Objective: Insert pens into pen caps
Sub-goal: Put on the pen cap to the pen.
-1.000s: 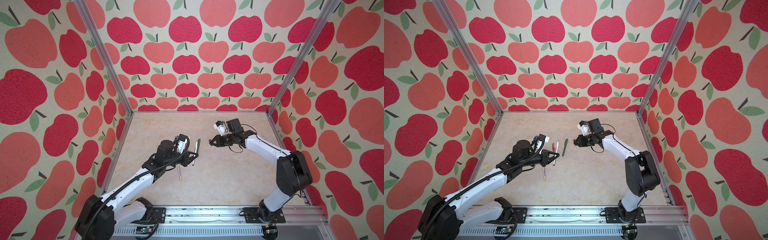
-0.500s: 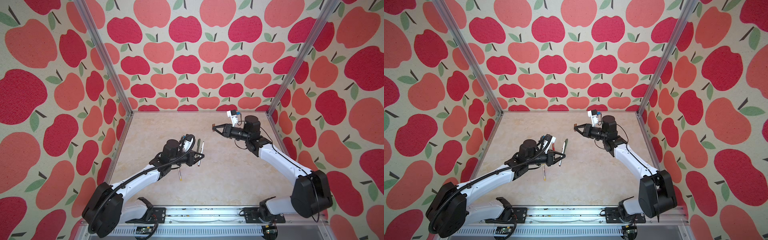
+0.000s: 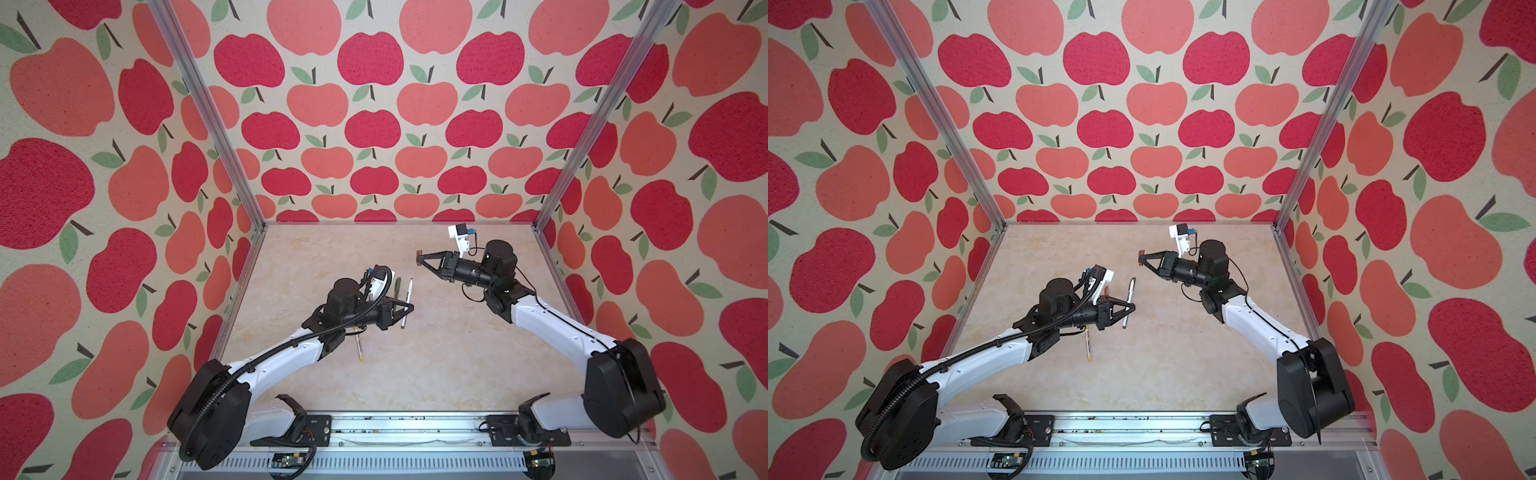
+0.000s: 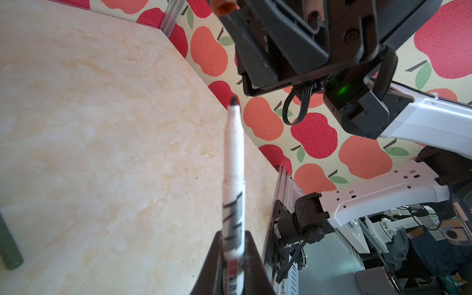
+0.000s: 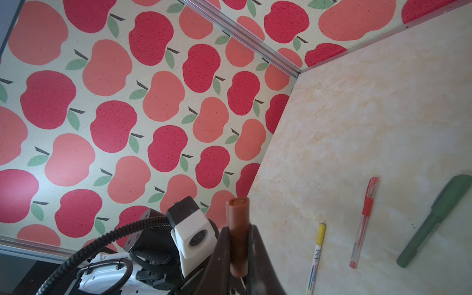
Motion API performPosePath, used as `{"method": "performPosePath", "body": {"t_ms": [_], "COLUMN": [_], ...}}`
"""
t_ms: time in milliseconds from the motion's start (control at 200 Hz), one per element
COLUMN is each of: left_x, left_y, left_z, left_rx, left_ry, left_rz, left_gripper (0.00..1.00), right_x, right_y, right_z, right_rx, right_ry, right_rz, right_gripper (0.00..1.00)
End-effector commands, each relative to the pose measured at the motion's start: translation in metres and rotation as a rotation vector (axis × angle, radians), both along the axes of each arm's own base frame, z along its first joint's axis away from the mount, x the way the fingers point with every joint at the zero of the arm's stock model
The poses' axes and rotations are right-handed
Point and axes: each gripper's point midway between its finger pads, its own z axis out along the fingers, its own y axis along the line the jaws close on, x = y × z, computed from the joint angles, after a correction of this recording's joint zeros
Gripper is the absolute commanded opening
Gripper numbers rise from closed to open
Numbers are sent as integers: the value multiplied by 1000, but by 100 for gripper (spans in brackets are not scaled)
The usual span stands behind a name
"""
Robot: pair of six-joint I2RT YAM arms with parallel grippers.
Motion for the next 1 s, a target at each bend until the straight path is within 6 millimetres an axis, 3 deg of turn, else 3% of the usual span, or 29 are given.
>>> {"method": "performPosePath", "body": {"t_ms": [0,620,990], "left_x": [4,10,13], "left_y": [-6,-5,-2], "left_z": [24,29,27], "left_rx": [-47,-51,-41], "left_ry": [-58,-90,-90], "left_rz": [-7,22,46], "left_gripper": [0,0,0], "right_x": [-3,-18,-21], "right_y": [5,18,22], "right_z": [11,-12,-11], "right_rx": [55,-19,-21], "right_ry": [-6,25,24], "right_rz": [23,77,93], "right_gripper": [8,7,7]}}
